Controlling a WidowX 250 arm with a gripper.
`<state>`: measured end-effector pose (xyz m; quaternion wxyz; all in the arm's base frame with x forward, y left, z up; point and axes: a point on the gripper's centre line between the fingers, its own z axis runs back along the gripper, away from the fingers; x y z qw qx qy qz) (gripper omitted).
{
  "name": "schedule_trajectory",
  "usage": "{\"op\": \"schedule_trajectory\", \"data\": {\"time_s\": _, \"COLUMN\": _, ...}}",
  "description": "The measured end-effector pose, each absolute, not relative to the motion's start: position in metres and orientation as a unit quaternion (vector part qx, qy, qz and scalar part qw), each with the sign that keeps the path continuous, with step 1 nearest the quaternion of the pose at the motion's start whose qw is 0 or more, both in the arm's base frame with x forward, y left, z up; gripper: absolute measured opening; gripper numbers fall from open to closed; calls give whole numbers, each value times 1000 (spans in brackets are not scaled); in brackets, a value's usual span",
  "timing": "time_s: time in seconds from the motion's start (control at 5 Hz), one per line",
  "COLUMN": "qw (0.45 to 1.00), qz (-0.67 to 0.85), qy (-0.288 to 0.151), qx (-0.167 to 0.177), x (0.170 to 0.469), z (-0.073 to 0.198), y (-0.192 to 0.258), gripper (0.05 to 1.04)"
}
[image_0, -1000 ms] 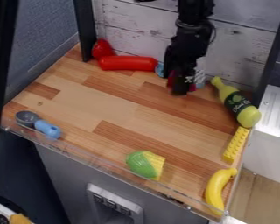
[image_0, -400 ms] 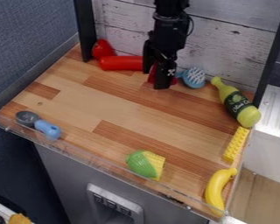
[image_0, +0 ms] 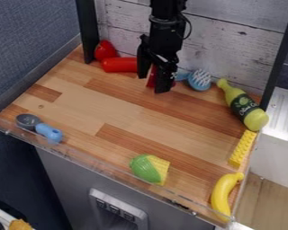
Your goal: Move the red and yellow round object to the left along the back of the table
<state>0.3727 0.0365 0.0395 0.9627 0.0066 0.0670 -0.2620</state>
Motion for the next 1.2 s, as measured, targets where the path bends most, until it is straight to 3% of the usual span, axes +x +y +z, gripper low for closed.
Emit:
{"op": "schedule_trajectory", "data": {"time_s": 0.2, "qw": 958, "qz": -281, "qy": 54, "qx": 11, "x": 378, "z": 40, "y": 37, "gripper": 997}}
{"op": "schedule_trajectory", "data": {"time_s": 0.6, "qw": 926, "qz": -375, "qy": 49, "qx": 9, "x": 387, "z": 14, "y": 33, "gripper": 996}}
{"op": "schedule_trajectory", "data": {"time_s": 0.8, "qw": 916, "qz": -399, "qy": 42, "qx": 15, "x": 392, "z": 12, "y": 28, "gripper": 954}}
{"op": "schedule_trajectory", "data": {"time_s": 1.2, "qw": 932, "qz": -360, "qy": 34, "qx": 17, "x": 397, "z": 11, "y": 23, "gripper": 908}}
